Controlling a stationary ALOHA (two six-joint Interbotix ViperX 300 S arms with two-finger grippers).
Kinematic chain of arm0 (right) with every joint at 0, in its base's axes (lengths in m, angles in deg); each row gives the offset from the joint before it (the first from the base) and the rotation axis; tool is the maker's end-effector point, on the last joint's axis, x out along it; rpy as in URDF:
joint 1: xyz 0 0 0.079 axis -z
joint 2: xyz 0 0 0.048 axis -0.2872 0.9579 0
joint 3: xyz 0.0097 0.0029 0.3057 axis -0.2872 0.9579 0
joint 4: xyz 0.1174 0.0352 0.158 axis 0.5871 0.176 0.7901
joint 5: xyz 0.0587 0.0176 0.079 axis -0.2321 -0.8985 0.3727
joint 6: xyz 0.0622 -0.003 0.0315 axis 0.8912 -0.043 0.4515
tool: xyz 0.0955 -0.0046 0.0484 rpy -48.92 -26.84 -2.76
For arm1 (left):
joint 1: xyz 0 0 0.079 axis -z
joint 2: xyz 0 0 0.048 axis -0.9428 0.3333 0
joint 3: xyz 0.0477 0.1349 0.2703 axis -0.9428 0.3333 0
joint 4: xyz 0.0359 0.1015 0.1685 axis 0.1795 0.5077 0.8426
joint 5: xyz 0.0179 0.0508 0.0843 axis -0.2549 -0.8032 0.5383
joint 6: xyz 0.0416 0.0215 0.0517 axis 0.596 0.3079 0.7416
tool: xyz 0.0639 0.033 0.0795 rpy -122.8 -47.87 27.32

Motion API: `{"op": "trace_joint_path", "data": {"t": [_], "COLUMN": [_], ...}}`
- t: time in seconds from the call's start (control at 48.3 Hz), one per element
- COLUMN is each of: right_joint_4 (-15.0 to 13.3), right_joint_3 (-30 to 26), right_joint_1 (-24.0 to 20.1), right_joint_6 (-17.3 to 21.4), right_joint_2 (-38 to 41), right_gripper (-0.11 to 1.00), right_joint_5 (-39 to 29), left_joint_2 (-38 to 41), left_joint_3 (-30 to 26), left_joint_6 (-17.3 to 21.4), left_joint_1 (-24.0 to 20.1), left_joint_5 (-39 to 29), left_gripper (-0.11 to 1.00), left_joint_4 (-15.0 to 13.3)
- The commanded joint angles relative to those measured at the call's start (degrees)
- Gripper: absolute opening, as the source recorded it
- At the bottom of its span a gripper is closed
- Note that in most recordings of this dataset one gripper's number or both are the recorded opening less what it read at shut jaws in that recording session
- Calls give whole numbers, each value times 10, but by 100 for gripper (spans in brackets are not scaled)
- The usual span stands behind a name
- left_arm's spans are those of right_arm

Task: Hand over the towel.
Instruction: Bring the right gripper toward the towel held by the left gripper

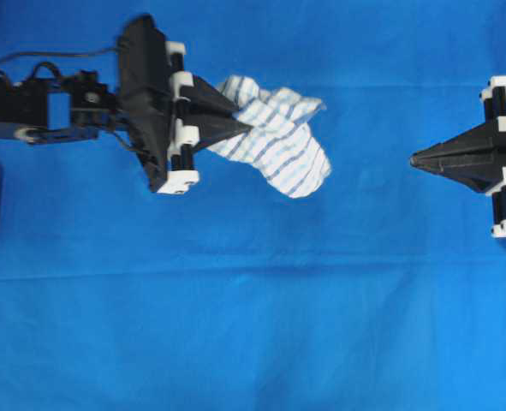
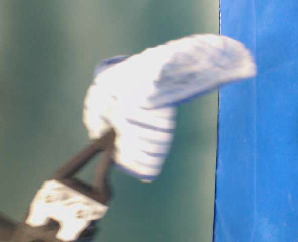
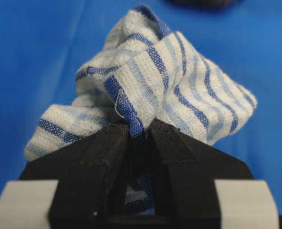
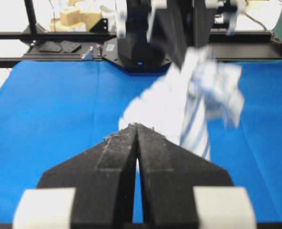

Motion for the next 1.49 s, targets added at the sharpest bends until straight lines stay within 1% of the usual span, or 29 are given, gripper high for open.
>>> {"op": "trace_joint_path", "data": {"t": [0.0,0.145,0.497,0.642,0.787,0.807,0.828,0.952,1.014,1.076,1.097,1.159,1.263,1.345,1.47], "right_joint_4": [2,2,4,6,6,6,6,7,7,9,11,14,17,22,22], "right_joint_3": [-14,-13,-17,-33,-62,-67,-73,-102,-116,-130,-138,-154,-181,-207,-249], "right_joint_1": [1,1,0,0,1,0,0,1,0,1,1,4,11,18,25], "right_joint_6": [-1,-1,2,14,29,31,33,47,49,50,50,50,50,50,49], "right_joint_2": [3,4,15,43,98,107,116,165,190,214,227,252,295,331,380], "right_gripper": [0,0,0,0,1,2,6,44,61,71,73,71,72,72,72], "right_joint_5": [4,4,11,40,58,58,60,81,99,118,126,139,153,156,150], "left_joint_2": [-33,-44,-43,-43,-43,-43,-43,-43,-42,-42,-42,-42,-41,-41,-40], "left_joint_3": [-14,-10,-10,-10,-10,-10,-10,-10,-10,-10,-10,-10,-11,-11,-11], "left_joint_6": [1,1,0,0,1,1,1,1,1,0,0,-1,-1,-1,-1], "left_joint_1": [10,18,19,19,19,19,19,19,19,19,19,20,22,23,25], "left_joint_5": [24,46,44,45,45,44,45,45,45,46,46,47,49,49,51], "left_gripper": [7,8,8,8,7,7,7,7,7,8,8,8,7,7,7], "left_joint_4": [-1,-1,-1,-1,-1,-1,-1,-1,-1,-1,-1,-1,-1,-1,-1]}}
